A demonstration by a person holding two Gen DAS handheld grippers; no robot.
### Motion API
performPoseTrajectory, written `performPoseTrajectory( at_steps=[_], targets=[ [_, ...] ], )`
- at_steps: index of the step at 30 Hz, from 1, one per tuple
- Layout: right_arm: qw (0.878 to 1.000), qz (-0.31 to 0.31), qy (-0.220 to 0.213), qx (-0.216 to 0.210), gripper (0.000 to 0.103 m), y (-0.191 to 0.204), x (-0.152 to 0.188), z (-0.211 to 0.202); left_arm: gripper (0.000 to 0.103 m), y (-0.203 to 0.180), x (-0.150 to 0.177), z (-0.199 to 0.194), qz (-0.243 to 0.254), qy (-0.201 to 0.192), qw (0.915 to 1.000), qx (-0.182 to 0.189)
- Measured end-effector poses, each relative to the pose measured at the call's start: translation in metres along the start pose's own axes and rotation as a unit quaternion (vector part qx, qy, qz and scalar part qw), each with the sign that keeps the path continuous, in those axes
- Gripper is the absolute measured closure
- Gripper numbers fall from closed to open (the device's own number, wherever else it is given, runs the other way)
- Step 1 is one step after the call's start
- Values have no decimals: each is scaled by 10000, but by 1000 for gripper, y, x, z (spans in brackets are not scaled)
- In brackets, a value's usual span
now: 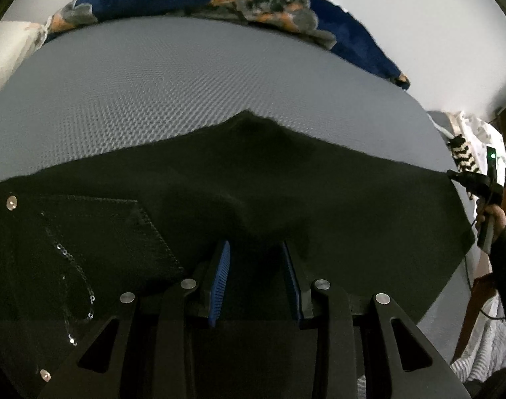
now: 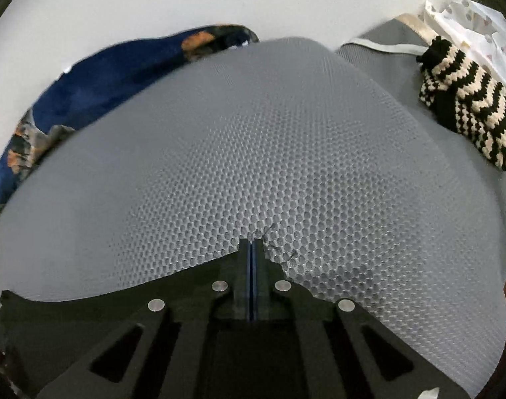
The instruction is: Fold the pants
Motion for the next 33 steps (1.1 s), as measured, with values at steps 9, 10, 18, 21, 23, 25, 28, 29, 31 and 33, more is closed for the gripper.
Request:
performPoseTrajectory(
  at_steps=[9, 10, 18, 21, 23, 25, 28, 29, 31, 33],
  targets=[
    [9996, 243, -142, -20, 83, -12, 20, -72, 70, -1, 0, -11, 66, -92, 9999, 55],
    [9995, 312, -109, -27, 83, -15, 27, -79, 70, -2, 1, -13, 93, -107, 9999, 67],
    [9923, 1197, 304, 109, 81, -55, 114, -102, 65, -11, 18, -27, 440, -122, 9989, 105],
    [9897, 1386, 367, 48, 81, -57, 132, -101, 65, -8, 24, -30, 452, -128, 9989, 89],
    [9901, 1351, 375, -20, 81, -51, 138, -99, 65, -4, 26, -30, 400, -120, 9991, 94],
    [9912, 1235, 449, 126, 82, -46, 142, -94, 65, 2, 30, -28, 361, -93, 9993, 36],
    [9915, 1151, 462, 404, 82, -49, 143, -83, 65, 13, 34, -25, 246, -60, 9996, 89],
    [9906, 1236, 437, 403, 82, -52, 143, -82, 65, 14, 34, -25, 217, -82, 9996, 169],
    [9887, 1338, 449, 498, 80, -58, 140, -83, 65, 17, 35, -27, 138, -82, 9995, 277],
    [9879, 1359, 427, 617, 80, -59, 135, -88, 65, 17, 34, -29, 99, -73, 9995, 298]
  ],
)
Point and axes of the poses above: each gripper's, at about its wrist camera, not at the fingertips, and z roughly the way its jaws point, y to its left, x to its underside, the point moved 7 cm from there along z, roughly the way its jaws point, and after that the axes turned 3 degrees about y, right-handed, at the moved point
